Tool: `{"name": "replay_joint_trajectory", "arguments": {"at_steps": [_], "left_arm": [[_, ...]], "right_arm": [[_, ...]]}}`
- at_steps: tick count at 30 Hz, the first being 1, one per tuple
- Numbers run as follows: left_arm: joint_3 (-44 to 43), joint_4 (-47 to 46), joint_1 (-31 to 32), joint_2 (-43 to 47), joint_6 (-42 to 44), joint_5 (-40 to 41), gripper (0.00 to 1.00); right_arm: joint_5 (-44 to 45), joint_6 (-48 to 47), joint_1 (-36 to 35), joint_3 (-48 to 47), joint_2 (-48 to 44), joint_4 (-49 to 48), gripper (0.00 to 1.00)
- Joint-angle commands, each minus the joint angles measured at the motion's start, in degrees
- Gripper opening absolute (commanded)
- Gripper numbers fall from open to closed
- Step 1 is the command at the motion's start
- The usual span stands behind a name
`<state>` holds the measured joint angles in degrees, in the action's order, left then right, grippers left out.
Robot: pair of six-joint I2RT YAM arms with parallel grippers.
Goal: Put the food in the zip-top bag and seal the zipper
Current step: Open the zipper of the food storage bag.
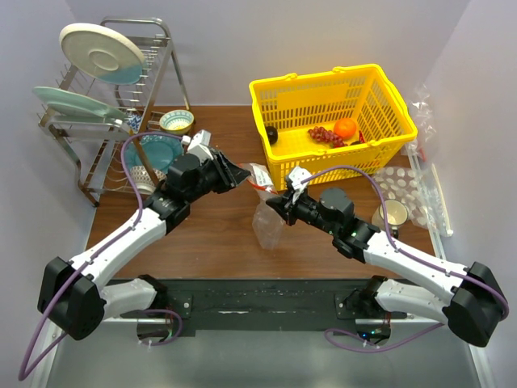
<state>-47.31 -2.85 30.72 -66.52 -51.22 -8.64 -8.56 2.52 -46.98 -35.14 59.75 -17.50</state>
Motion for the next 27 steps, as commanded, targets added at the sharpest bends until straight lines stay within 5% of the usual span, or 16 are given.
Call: {"name": "replay_joint_trajectory", "arguments": {"at_steps": [1,13,19,20,23,27], "left_arm": [[-0.24,-1.89,0.74,-0.80,2.00,1.61,0.41],[-0.77,-3.30,1.71,-2.21,2.53,3.28,0.40],[-2.08,-4.88,2.33,-2.91,4.99,1.97,0.14],[-2.43,-4.62,2.50,-3.00,5.69,1.09,0.02],[-3.23,-3.05,3.12,-2.39,6.92,1.87,0.00],[-3.49,-0.67,3.29,0.16,8.06,4.94,0.00]], "right_arm": [[-0.94,-0.77,-0.48,-2.39,-0.07,-1.14,0.00],[-2.60,-0.68,-0.57,-2.66,0.81,-0.79,0.00],[-3.57,-0.59,-0.57,-3.01,0.64,-0.17,0.00],[-3.40,-0.76,-0.57,-3.01,0.63,0.09,0.00],[-1.82,-1.29,-0.57,-3.36,0.55,1.32,0.00],[-0.32,-1.91,-0.57,-4.76,1.42,4.13,0.23]]}}
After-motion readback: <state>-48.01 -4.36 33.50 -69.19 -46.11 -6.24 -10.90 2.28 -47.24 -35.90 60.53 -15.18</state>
